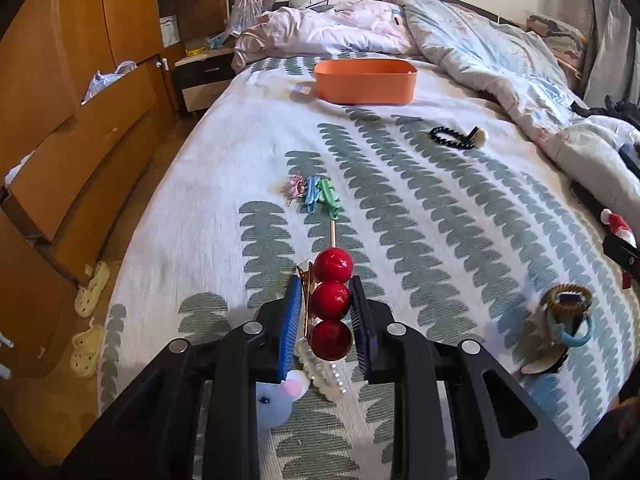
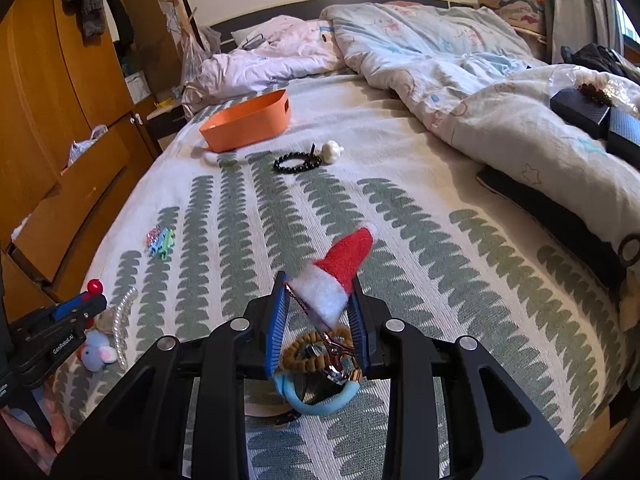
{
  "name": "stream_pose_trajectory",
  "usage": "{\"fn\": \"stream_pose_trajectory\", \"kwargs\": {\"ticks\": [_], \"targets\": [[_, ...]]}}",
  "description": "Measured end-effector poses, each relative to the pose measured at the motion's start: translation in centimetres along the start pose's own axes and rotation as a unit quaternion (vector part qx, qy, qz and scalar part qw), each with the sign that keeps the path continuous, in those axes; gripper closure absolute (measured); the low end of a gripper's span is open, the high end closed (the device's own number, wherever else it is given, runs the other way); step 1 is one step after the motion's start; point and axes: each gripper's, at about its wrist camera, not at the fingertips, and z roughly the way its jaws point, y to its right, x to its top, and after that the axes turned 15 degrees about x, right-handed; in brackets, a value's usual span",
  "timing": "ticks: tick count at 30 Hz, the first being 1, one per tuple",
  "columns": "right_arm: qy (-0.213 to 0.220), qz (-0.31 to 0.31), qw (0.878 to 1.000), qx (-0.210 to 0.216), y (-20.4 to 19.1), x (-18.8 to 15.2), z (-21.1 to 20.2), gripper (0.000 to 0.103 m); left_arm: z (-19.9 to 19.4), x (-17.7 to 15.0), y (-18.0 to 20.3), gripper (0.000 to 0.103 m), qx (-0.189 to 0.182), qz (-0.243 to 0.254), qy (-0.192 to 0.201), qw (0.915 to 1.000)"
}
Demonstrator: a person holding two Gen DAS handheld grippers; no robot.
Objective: Organize jewelry
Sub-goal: 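Carry and release the red pin by the bunny while the right tool drops the Santa clip on the bangle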
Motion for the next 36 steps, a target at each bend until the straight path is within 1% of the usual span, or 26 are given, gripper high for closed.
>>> {"fn": "stream_pose_trajectory", "kwargs": {"ticks": [11, 20, 27, 28, 31, 32, 34, 36], "targets": [[-0.018, 0.001, 1.0, -0.011, 0.5, -0.7, 1.2, 0.073, 0.3, -1.1, 0.4, 0.078, 0.026, 0.014, 0.006, 0.9995], [-0.021, -0.005, 1.0, -0.017, 0.4, -0.8, 1.5, 0.073, 0.0, -1.1, 0.1, 0.078, 0.033, 0.012, 0.009, 0.9993], [-0.021, -0.01, 0.999, -0.029, 0.3, -0.9, 1.5, 0.07, -0.1, -1.0, 0.0, 0.076, 0.035, 0.008, 0.008, 0.9993], [-0.019, -0.008, 0.999, -0.028, 0.3, -0.9, 1.4, 0.07, -0.1, -1.0, -0.1, 0.073, 0.037, 0.007, 0.009, 0.9993], [-0.016, -0.007, 0.999, -0.027, 0.4, -0.9, 1.2, 0.069, -0.2, -0.9, -0.5, 0.059, 0.038, -0.001, 0.009, 0.9992], [-0.014, -0.006, 1.0, -0.027, 0.4, -0.9, 1.1, 0.069, -0.2, -0.8, -0.7, 0.057, 0.039, -0.003, 0.011, 0.9992], [-0.007, -0.005, 1.0, -0.024, 0.5, -0.8, 0.9, 0.068, -0.4, -0.7, -0.8, 0.056, 0.04, -0.004, 0.014, 0.9991], [0.002, -0.002, 1.0, -0.025, 0.6, -0.7, 0.5, 0.066, -0.4, -0.5, -1.2, 0.053, 0.041, -0.009, 0.015, 0.999]]}}
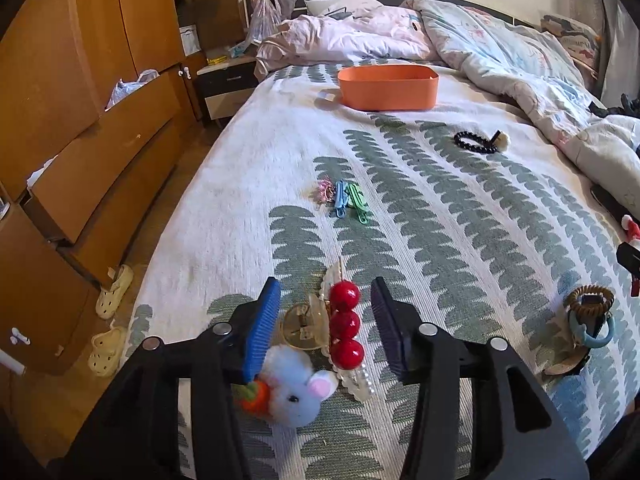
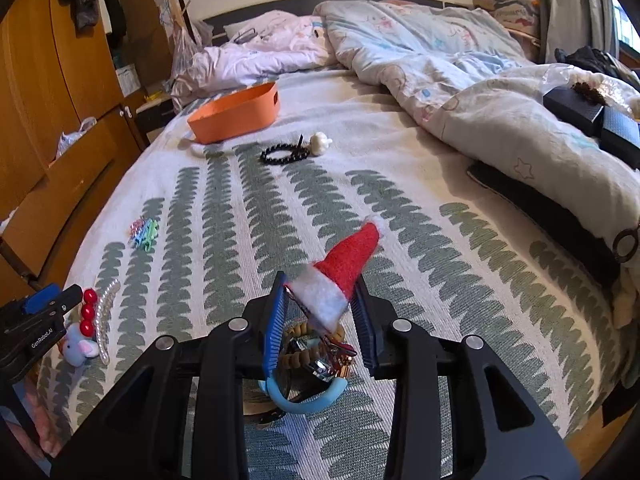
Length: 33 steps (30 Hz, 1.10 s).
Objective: Organize jewelry
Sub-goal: 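Carry and release the red pin by the bunny while the right tool drops the Santa clip on the bangle, then move the left tool to the hair clips while the right tool approaches the white bulb charm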
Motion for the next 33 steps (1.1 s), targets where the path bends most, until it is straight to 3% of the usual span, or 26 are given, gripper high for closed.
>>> {"fn": "stream_pose_trajectory", "kwargs": {"ticks": [4, 12, 21, 27, 33], "targets": [[0.021, -0.001, 1.0, 0.001, 0.0, 0.3, -0.8, 0.062, 0.5, 0.5, -1.1, 0.048, -0.002, -0.016, -0.007, 0.9999], [0.031, 0.001, 0.999, -0.004, 0.2, 0.6, -1.1, 0.055, 1.2, 1.7, -4.0, 0.048, 0.008, -0.053, -0.014, 0.9984], [0.091, -0.011, 0.996, 0.002, -0.2, 1.3, -3.5, 0.042, 1.2, 2.4, -4.5, 0.044, 0.006, -0.058, -0.011, 0.9983], [0.079, -0.019, 0.997, 0.013, -0.5, 1.9, -2.9, 0.041, 1.3, 3.0, -4.5, 0.038, -0.005, -0.055, -0.012, 0.9984], [0.058, -0.027, 0.998, 0.029, -1.0, 4.9, -1.1, 0.038, 1.6, 4.6, -3.8, 0.034, -0.012, -0.043, -0.014, 0.9989]]}}
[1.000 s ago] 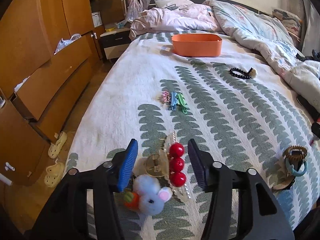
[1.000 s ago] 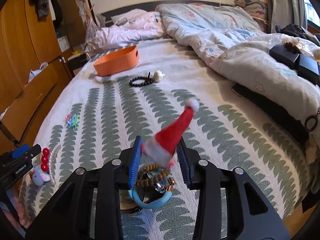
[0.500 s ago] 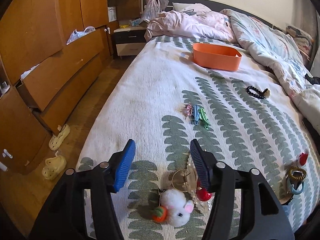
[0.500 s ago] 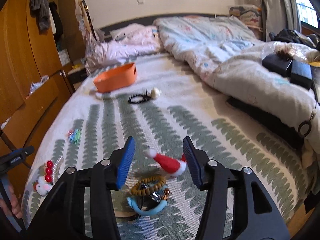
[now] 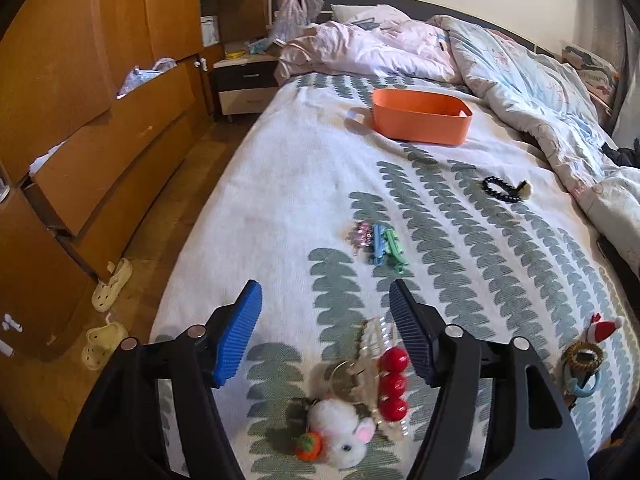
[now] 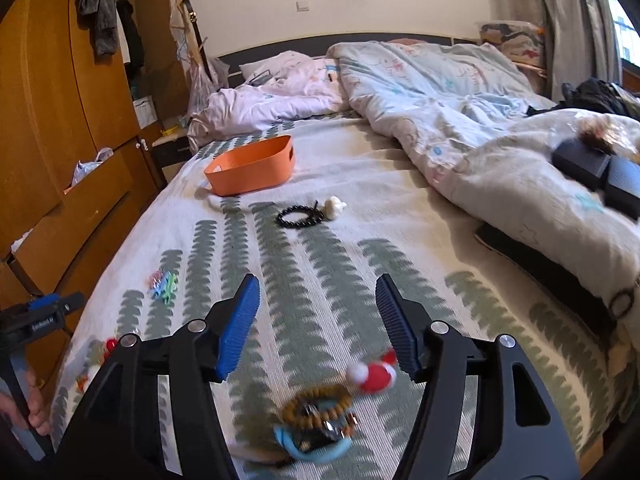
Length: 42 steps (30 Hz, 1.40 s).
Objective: Organize jewelry
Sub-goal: 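Move the left tool to the hair clips while the right tool approaches the white bulb charm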
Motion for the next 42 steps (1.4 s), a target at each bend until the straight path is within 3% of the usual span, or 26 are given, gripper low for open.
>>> {"fn": "stream_pose_trajectory", "kwargs": {"ticks": [2, 3, 9, 14, 20, 29, 36, 42], "targets": [[-0.009, 0.005, 1.0, 0.004, 0.3, 0.9, 1.1, 0.038, 0.1, 0.6, 0.5, 0.017, 0.006, 0.004, -0.001, 1.0], [-0.013, 0.008, 1.0, 0.007, 0.6, 1.5, 2.0, 0.037, 0.2, 0.9, 0.6, 0.014, 0.01, 0.002, -0.003, 0.9999], [-0.04, 0.021, 0.999, -0.003, 2.7, 5.0, 6.7, 0.037, 1.2, 2.9, 1.6, 0.013, 0.02, 0.02, 0.0, 0.9996], [-0.055, 0.016, 0.998, -0.015, 3.8, 7.8, 10.3, 0.037, 3.7, 4.9, 2.1, 0.009, 0.008, 0.01, -0.03, 0.9995], [-0.093, 0.022, 0.995, -0.019, 5.6, 10.6, 16.1, 0.037, 7.1, 6.5, 4.1, 0.009, 0.019, 0.043, -0.049, 0.9977], [-0.145, 0.032, 0.989, -0.02, 7.0, 10.8, 22.3, 0.037, 10.4, 7.6, 5.8, 0.009, -0.009, 0.059, -0.069, 0.9958], [-0.167, 0.042, 0.984, -0.037, 8.2, 10.3, 24.4, 0.037, 12.5, 8.2, 5.8, 0.009, -0.009, 0.046, -0.088, 0.995], [-0.167, 0.057, 0.983, -0.048, 9.8, 10.3, 25.3, 0.037, 12.8, 7.3, 7.1, 0.009, -0.008, 0.064, -0.096, 0.9933]]}}
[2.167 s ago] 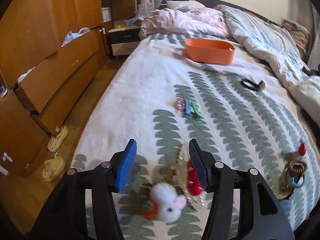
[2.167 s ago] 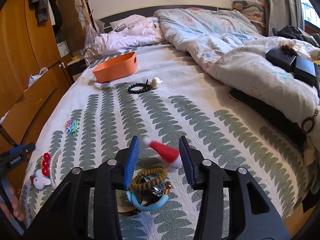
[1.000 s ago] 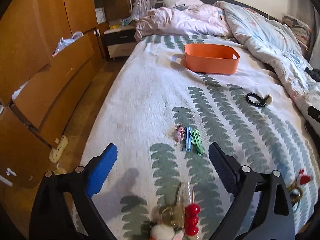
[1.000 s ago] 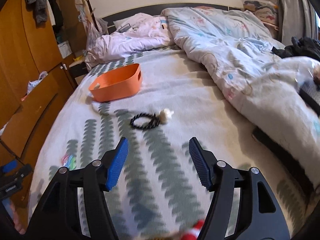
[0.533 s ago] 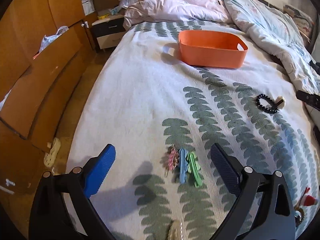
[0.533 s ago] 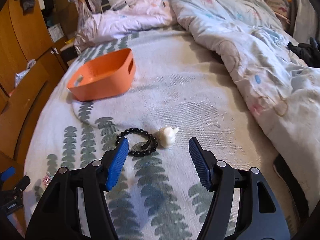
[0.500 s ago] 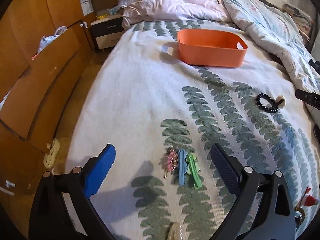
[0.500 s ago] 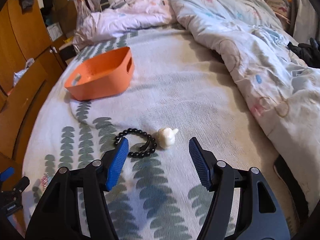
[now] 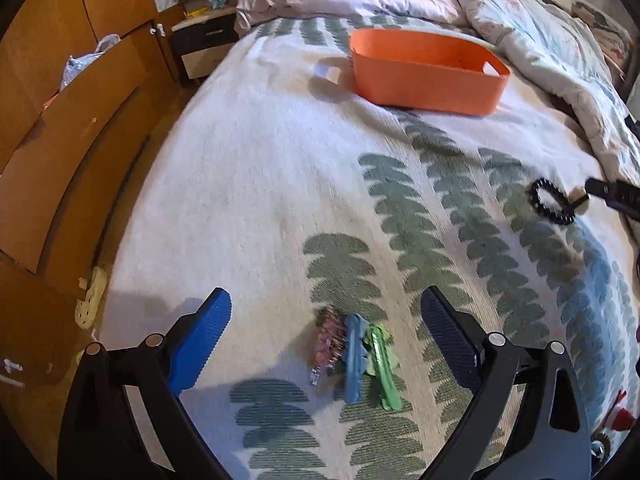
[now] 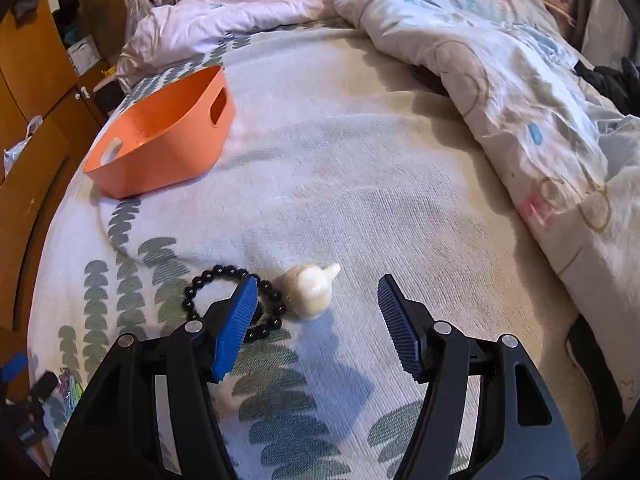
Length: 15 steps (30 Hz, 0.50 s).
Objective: Organize jewelry
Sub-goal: 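Move the left tool to the hair clips while the right tool approaches the white bulb charm, then grasp the blue hair clip with the left tool while the right tool grasps the white bulb charm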
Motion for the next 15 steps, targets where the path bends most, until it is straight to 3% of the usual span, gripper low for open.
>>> {"fn": "stream_pose_trajectory", "kwargs": {"ticks": [15], "targets": [[-0.02, 0.004, 1.0, 0.001, 0.7, 0.3, 3.3, 0.037, 1.9, -0.1, 2.4, 0.009, 0.002, 0.04, -0.053, 0.9978]]}}
